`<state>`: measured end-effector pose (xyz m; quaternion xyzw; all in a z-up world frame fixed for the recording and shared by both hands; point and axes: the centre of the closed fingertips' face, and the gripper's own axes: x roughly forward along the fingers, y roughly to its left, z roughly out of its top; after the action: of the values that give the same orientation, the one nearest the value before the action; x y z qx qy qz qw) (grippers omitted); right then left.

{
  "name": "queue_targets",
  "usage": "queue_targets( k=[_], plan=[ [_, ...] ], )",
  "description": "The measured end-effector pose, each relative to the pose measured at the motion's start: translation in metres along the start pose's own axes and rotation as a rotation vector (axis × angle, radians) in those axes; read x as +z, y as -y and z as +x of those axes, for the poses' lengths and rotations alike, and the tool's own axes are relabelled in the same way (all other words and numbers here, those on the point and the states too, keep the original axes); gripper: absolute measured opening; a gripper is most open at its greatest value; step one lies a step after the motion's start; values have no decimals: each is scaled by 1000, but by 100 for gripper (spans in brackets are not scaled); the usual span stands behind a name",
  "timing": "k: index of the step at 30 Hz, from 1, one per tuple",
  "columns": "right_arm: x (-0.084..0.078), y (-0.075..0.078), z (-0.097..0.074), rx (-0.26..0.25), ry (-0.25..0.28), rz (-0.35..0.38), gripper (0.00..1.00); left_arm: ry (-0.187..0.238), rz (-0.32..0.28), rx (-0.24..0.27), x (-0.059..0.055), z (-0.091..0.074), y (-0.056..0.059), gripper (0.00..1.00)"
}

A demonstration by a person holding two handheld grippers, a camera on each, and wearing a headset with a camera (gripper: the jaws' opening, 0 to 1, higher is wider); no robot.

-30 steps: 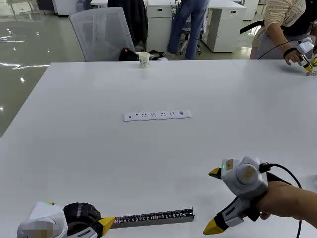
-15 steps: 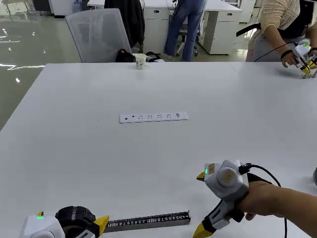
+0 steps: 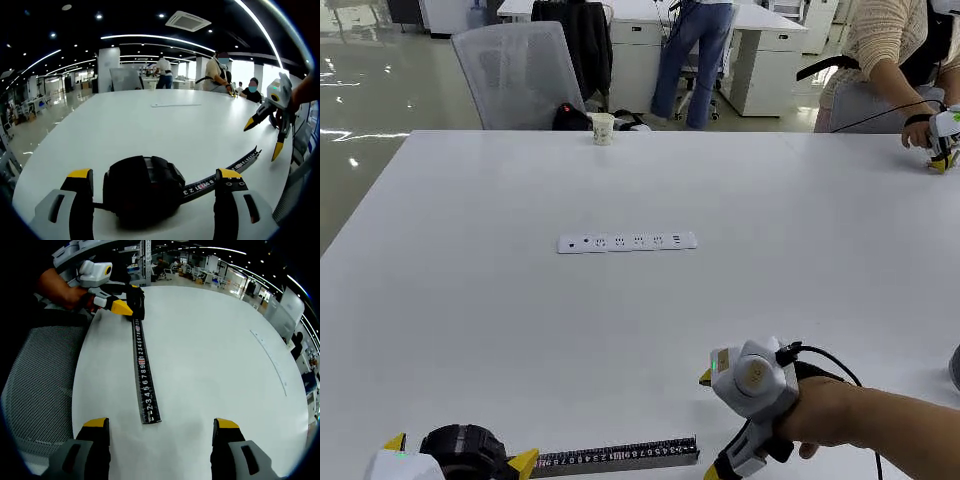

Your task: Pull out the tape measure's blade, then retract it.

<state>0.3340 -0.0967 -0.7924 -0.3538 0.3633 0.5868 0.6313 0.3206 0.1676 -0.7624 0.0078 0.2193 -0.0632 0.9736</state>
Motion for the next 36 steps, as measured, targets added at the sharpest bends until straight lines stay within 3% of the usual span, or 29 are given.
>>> queue_targets(
  k=[15,20,36],
  plan=[
    [2,-12,9,74,-12,-46,49,-48,-31,8,-7,-1,-2,99],
    [2,-15,10,95,-13,-42,40,-40,-35,12,-6,-1,-4,99],
    [-2,-16,13,108,-48,-101,20,-28,-43,10,-5,-1,-4,99]
  ],
)
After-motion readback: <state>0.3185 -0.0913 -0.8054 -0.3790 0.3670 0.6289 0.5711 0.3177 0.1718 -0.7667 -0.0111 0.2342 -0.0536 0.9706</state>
